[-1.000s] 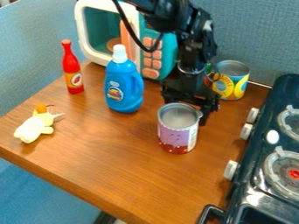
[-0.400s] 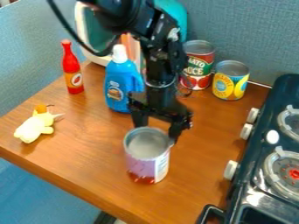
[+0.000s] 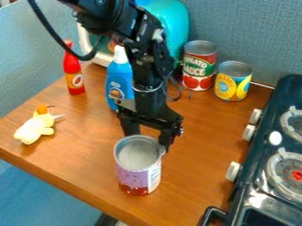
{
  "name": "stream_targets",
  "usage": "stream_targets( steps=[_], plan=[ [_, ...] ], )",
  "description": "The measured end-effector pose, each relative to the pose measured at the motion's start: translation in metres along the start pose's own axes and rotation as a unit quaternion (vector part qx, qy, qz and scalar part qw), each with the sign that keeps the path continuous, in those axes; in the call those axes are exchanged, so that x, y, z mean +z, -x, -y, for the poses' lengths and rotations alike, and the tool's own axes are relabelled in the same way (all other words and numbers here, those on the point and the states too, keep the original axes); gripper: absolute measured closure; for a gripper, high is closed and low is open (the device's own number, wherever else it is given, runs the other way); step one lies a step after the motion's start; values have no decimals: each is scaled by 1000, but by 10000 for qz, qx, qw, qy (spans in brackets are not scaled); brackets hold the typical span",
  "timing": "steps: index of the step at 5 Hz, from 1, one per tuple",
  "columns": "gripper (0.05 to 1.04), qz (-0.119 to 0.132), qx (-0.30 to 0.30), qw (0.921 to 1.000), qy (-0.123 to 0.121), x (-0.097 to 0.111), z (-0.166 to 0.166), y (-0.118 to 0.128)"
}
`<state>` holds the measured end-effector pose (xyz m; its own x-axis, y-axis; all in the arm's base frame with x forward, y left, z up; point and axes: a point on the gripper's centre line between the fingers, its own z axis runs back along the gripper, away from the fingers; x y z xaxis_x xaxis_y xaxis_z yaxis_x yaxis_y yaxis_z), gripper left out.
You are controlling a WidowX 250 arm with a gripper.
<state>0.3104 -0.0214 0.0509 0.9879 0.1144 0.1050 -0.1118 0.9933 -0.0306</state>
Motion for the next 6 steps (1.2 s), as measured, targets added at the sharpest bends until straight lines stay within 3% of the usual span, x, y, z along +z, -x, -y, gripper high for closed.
stream_targets(
  steps=[2,3,5,6],
  plan=[
    [83,115,191,9994,259,19,-13,-21],
    [83,237,7,9997,111,37,-18,-29],
    [83,-390,-194,9981,-434,51,-45,-16],
    [83,-874,-285,9946,-478,53,-54,-2]
  ],
)
